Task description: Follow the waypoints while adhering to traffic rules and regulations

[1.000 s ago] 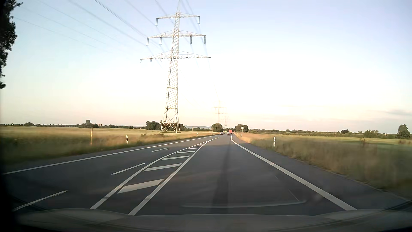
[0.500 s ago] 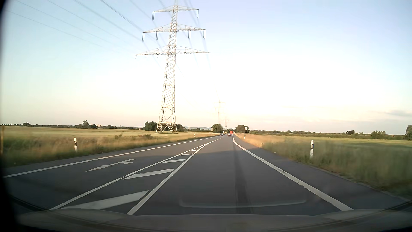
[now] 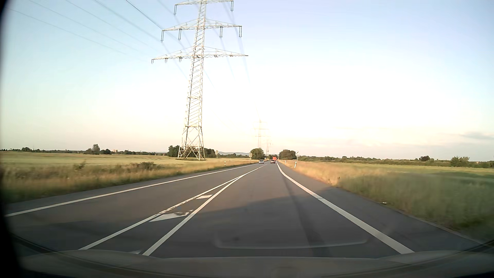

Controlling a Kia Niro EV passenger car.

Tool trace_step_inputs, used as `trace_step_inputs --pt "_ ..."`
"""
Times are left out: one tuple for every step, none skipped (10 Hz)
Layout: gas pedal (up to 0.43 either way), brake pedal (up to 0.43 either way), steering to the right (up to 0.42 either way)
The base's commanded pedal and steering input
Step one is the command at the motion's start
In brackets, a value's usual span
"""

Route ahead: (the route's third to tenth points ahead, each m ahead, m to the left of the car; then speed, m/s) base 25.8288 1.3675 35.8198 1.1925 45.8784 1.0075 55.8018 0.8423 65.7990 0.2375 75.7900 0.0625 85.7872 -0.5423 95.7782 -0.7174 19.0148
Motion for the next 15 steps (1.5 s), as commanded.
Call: trace_step_inputs --pt "0.067 0.024 0.007" --pt "0.067 0.018 0.007" --pt "0.067 0.018 0.007" --pt "0.079 0.024 0.007" --pt "0.079 0.024 0.007" --pt "0.098 0.018 0.007" --pt "0.098 0.018 0.007" --pt "0.098 0.024 0.007" --pt "0.098 0.018 0.006" --pt "0.098 0.024 0.006" --pt "0.098 0.018 0.007" --pt "0.098 0.024 0.006" --pt "0.098 0.018 0.006" --pt "0.098 0.024 0.006" --pt "0.098 0.024 0.006"
